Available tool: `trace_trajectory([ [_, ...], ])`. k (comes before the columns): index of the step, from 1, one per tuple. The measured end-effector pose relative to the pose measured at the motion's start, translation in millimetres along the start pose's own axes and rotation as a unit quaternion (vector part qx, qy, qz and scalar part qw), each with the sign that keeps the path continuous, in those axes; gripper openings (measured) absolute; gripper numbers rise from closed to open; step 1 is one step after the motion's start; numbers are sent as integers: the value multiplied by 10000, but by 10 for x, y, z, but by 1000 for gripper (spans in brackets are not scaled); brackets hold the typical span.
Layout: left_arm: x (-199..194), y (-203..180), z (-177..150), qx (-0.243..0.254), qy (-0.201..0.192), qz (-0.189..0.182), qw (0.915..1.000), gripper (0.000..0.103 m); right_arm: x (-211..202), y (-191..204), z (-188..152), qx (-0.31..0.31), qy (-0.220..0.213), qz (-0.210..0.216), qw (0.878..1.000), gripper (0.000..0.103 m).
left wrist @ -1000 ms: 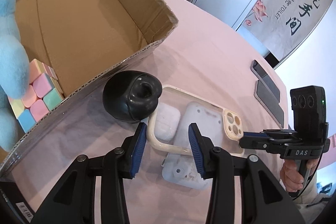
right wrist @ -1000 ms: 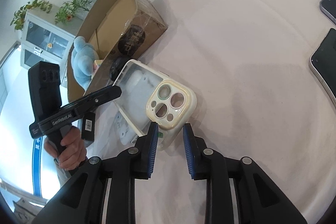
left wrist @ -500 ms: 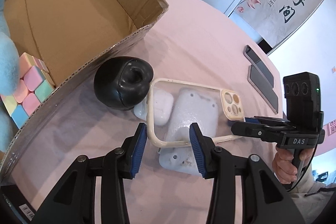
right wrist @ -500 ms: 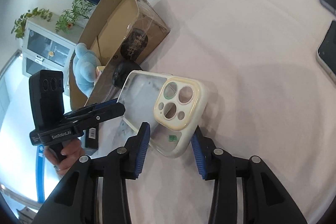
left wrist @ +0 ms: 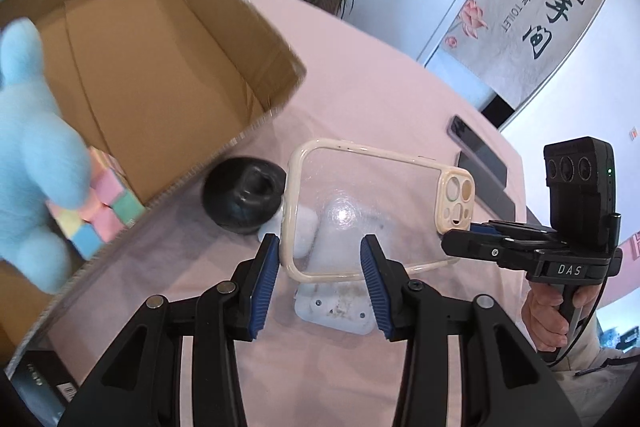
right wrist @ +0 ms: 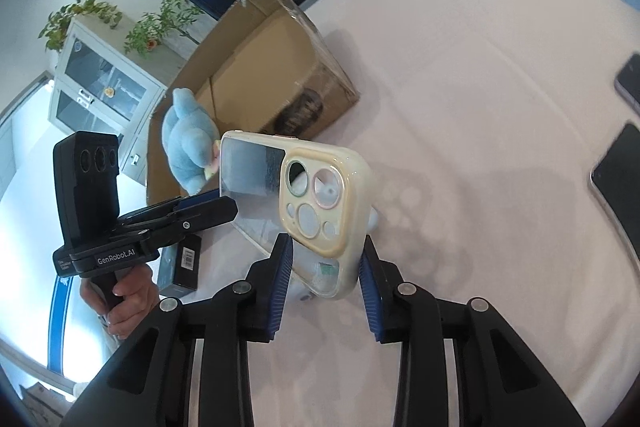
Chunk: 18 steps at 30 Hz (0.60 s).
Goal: Organize objects
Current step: 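Carry the cream phone case into the box and open the right gripper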
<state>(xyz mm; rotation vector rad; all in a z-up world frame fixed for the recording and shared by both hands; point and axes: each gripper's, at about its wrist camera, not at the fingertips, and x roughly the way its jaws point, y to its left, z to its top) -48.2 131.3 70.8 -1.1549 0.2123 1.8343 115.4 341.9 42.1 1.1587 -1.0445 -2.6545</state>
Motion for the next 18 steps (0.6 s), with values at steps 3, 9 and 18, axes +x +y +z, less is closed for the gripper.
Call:
trace_trajectory([
  [3,-183,17,29,-11,-267,89,9996,40,-65,171,87,-221,-94,59,9997,30],
  [9,-553,155,62,-191,-782,316,9963,40,-68,567,289,-700,-202,201,9971,30],
  [18,-946,581,42,-703,-1353,544,9868,40,187,1192,576,-1390,-205,420,9892,30],
])
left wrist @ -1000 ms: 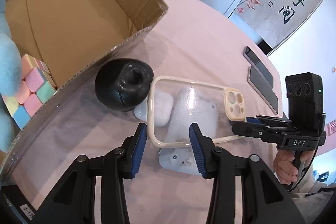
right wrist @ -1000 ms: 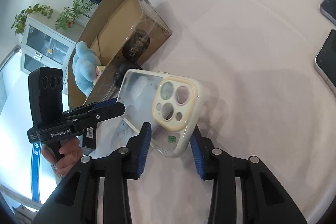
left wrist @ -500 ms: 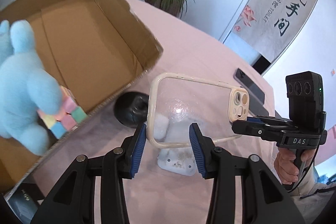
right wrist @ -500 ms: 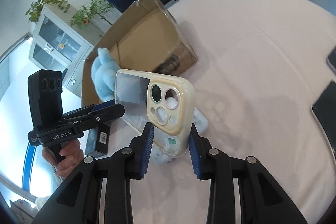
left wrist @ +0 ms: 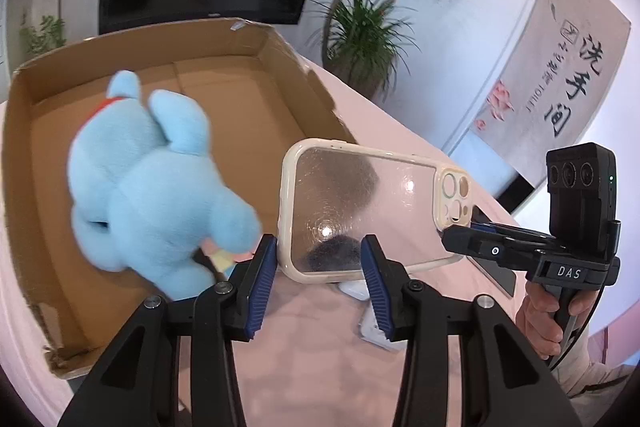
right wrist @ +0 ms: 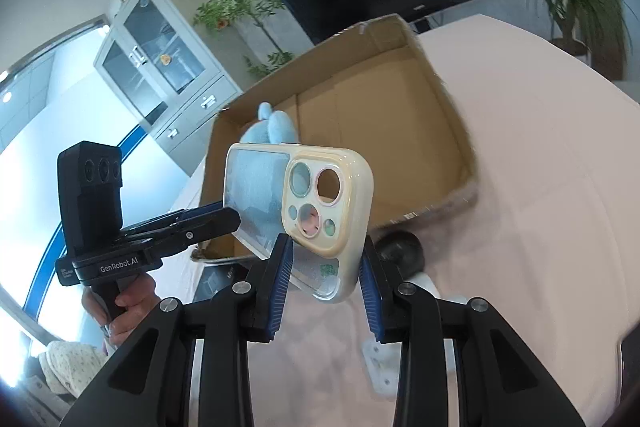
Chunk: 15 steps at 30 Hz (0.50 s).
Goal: Organize objects
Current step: 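Carry the cream phone case into the box and open the right gripper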
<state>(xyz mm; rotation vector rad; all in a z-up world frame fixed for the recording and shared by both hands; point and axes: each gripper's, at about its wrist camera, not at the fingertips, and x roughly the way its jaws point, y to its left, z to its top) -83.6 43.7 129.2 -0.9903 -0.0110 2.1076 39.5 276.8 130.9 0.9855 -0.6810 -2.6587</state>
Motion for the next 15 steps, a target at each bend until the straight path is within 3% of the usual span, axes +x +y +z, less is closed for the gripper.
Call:
trace_trajectory([
  [10,-205,510,25,-610,-373,412,9966,40,621,397,349,-501,245,379,9977,30],
  [15,-347,823,-28,-724,-375,627,9947,40,963,561,393,-562,404,556,9960,30],
])
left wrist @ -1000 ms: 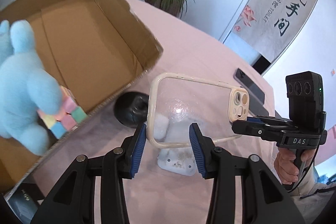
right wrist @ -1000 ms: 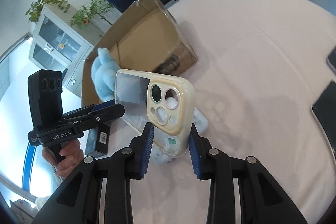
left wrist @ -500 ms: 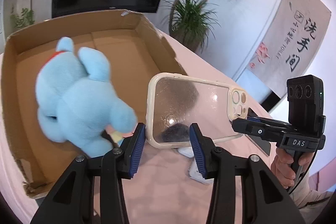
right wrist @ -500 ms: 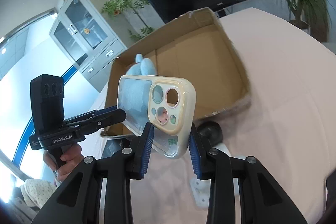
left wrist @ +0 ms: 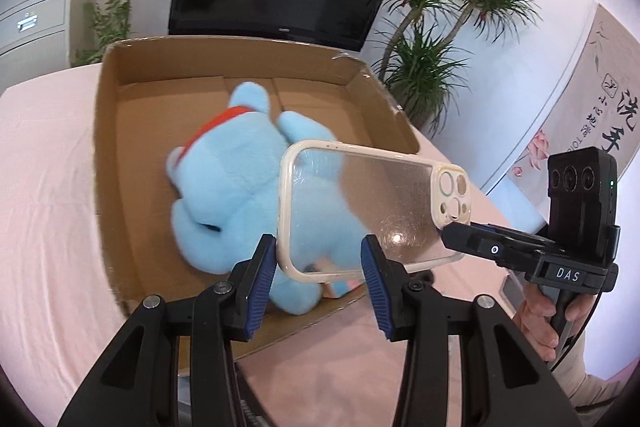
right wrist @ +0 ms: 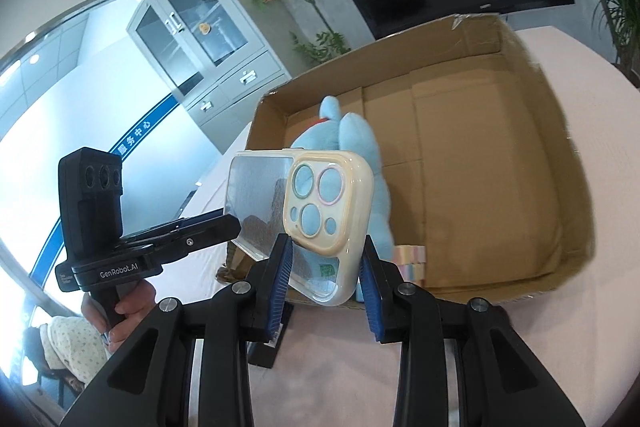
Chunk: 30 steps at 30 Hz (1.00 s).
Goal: Organize objects
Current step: 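Carry the cream phone case into the box and open the right gripper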
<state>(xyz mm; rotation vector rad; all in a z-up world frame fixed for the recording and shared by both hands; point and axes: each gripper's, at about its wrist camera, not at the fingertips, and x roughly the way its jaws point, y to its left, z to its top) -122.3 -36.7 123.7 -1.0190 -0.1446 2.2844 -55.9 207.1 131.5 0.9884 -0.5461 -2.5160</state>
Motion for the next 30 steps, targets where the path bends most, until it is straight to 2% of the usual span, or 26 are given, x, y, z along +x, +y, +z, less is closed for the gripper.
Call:
trace_trajectory([
  [3,-25,169,-11,-120,19,102,9999,40,222,39,6,59,93,155,9998,30],
  [7,29,443,-41,-356,233,284,9987,40,580,74,-22,128,342,174,9992,30],
  [13,85,671,-117,-340,461,669,9961,41,974,92,-116,244,662,272,9971,30],
  [15,123,705,-134,-272,568,868,9942,41,1083,122,-157,182,779,240,9965,30],
  [17,147,732,-151,-251,648,1046,9921,45,1124,178,-200,-7,809,37,9967,30],
  [19,157,784,-159,-335,687,1250,9892,45,1101,219,-204,-164,742,-132,9970,30],
  [22,85,804,-122,-543,505,1158,9905,48,890,196,-157,-175,524,-273,9981,30],
  [23,44,755,-107,-513,397,1154,9912,56,796,170,-137,-162,424,-310,9985,31],
  [25,-12,634,-79,-437,203,1171,9920,73,563,91,-96,-117,215,-435,9988,42],
  [27,-45,452,-52,-307,21,1037,9941,77,349,12,-79,-79,14,-607,9981,59],
  [30,1,106,-51,22,-52,717,9974,77,-37,-196,-129,-19,-257,-984,9948,62],
])
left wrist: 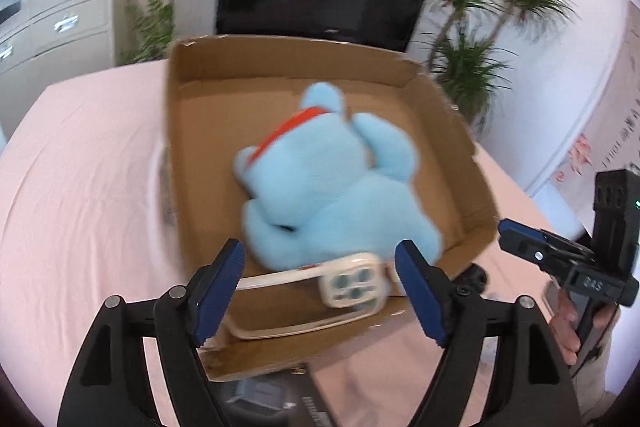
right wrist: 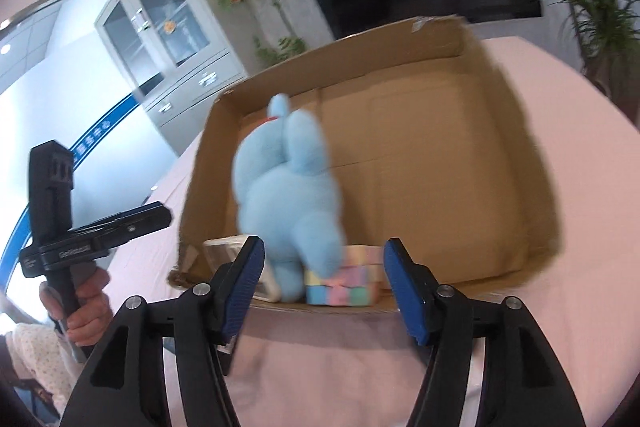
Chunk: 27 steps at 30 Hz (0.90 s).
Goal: Organize objects
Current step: 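Carry the cream phone case into the box and open the right gripper, then grasp the white phone-shaped case with the right gripper and lift it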
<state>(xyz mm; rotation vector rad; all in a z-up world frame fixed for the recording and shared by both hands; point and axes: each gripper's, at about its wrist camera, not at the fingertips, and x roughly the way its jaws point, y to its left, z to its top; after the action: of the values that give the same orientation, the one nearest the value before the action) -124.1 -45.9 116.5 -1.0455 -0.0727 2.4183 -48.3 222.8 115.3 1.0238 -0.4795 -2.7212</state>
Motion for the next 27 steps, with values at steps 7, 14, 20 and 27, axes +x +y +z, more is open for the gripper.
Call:
trace_trajectory([
  [7,290,-979,-143,1131,435,-683,9903,80,-541,-724,-346,471,106,-629,9969,64],
  [14,762,-1834,-663,2533,1428,-1210,9491,80,-595,-1367,-976,1076,838,-535,9892,64],
  [20,1112,-2190,-1065,2998,1993,-1233,9248,80,-562,-1534,-1266,1307,1009,-130,9862,64],
  [27,1308,-2283,-1243,3115,2169,-1278,9163,80,-453,-1466,-1419,1527,962,122,9835,64],
])
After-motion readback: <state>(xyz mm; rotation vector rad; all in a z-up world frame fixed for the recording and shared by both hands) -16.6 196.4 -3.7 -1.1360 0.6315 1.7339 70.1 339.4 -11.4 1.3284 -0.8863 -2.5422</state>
